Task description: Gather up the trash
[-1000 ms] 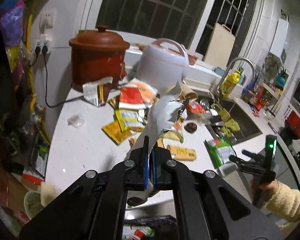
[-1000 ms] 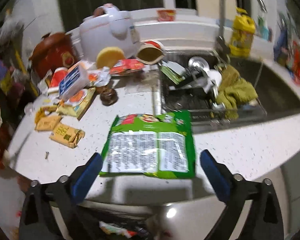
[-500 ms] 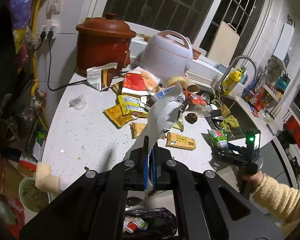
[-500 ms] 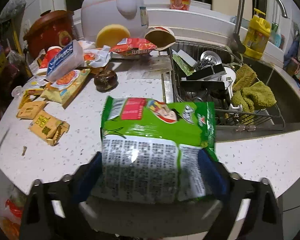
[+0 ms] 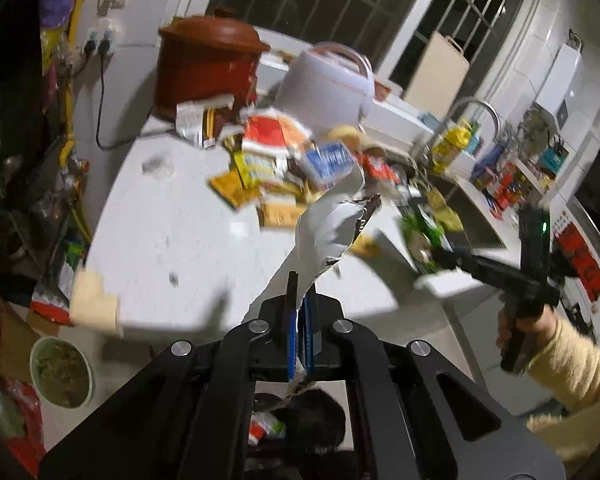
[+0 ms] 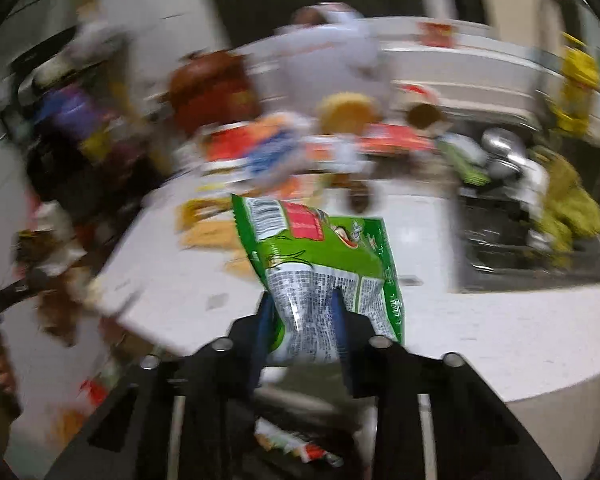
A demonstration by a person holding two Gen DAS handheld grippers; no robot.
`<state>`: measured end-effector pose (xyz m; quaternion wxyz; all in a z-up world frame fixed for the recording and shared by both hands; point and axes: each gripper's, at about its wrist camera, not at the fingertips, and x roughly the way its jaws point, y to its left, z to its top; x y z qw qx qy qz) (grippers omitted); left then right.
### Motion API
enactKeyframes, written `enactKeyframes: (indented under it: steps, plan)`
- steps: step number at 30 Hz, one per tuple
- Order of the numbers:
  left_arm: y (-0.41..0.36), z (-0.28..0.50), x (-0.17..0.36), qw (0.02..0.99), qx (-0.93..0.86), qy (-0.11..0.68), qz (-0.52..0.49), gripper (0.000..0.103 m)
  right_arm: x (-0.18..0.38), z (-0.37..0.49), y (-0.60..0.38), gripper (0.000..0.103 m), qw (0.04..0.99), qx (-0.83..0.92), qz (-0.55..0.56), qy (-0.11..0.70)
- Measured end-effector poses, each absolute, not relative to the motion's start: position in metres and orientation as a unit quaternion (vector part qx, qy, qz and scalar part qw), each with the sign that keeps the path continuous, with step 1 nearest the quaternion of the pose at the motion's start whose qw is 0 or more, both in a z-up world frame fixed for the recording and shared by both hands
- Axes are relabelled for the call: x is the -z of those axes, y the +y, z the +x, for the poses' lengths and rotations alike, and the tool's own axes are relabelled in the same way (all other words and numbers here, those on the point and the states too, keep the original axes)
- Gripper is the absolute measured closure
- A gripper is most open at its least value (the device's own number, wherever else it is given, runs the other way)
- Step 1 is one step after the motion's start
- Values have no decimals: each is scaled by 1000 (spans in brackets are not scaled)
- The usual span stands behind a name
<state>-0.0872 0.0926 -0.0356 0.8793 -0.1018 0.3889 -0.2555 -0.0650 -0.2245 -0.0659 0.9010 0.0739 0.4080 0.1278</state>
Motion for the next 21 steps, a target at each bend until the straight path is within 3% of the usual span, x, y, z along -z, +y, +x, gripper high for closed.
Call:
enactKeyframes:
  steps: [6, 21]
  plan:
    - [108, -116, 80, 851, 243, 442, -147, 101, 73, -64, -185, 79, 896, -149, 37, 416]
    - [123, -126, 90, 850, 242, 434, -176, 101, 5, -62, -154, 101, 915, -195, 15, 353]
